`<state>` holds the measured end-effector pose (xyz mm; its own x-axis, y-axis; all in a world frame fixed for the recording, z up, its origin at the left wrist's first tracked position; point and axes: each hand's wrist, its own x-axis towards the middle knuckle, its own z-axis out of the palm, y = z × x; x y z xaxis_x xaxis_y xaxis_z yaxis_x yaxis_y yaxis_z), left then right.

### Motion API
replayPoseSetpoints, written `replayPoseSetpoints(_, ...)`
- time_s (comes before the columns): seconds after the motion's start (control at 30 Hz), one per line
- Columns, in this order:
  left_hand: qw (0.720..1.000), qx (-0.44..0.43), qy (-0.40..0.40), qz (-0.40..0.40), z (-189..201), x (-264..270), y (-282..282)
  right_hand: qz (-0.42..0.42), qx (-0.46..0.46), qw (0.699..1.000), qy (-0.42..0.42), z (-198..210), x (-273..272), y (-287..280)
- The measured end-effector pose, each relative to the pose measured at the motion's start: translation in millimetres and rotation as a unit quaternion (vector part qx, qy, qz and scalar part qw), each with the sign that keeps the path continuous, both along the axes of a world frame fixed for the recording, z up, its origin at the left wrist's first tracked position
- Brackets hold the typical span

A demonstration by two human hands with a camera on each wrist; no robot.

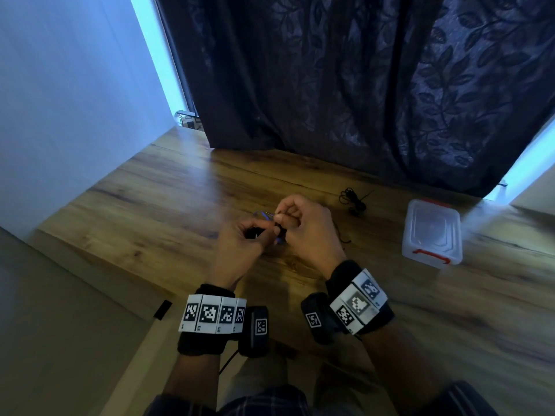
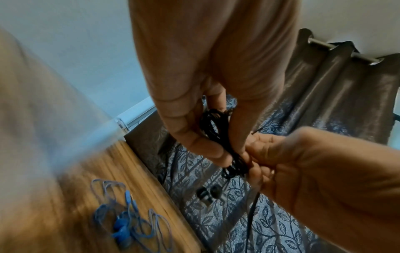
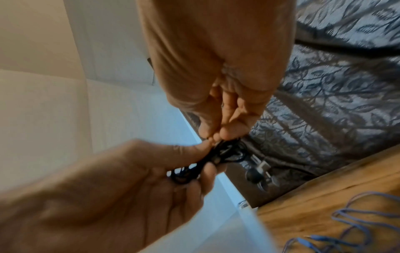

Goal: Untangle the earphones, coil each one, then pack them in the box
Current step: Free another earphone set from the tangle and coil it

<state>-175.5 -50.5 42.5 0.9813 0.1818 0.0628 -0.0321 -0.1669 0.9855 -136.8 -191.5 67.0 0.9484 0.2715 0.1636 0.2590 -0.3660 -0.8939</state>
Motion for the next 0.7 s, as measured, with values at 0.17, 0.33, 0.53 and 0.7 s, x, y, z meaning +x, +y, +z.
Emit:
replayPoseSetpoints(0.17, 0.998, -0.053, 0.037, -0.015, -5, 7, 2, -0.094, -0.033, 0.995, -0.012, -2, 14, -45)
replayPoseSetpoints(0.33, 0.993, -0.069, 0.047, 0.082, -15, 11, 15, -0.258, -0.071, 0.963, -0.028, -22, 26, -99)
replayPoseSetpoints(0.53, 0.985, -0.034, 0.077, 0.148, -31, 13, 33, -0.343, -0.129, 0.930, 0.028, -76, 33, -132)
replayPoseSetpoints(0.7, 0.978, -0.024, 0.121, 0.169, -39, 8, 43, -0.335, -0.203, 0.919, 0.043, -88, 26, -131)
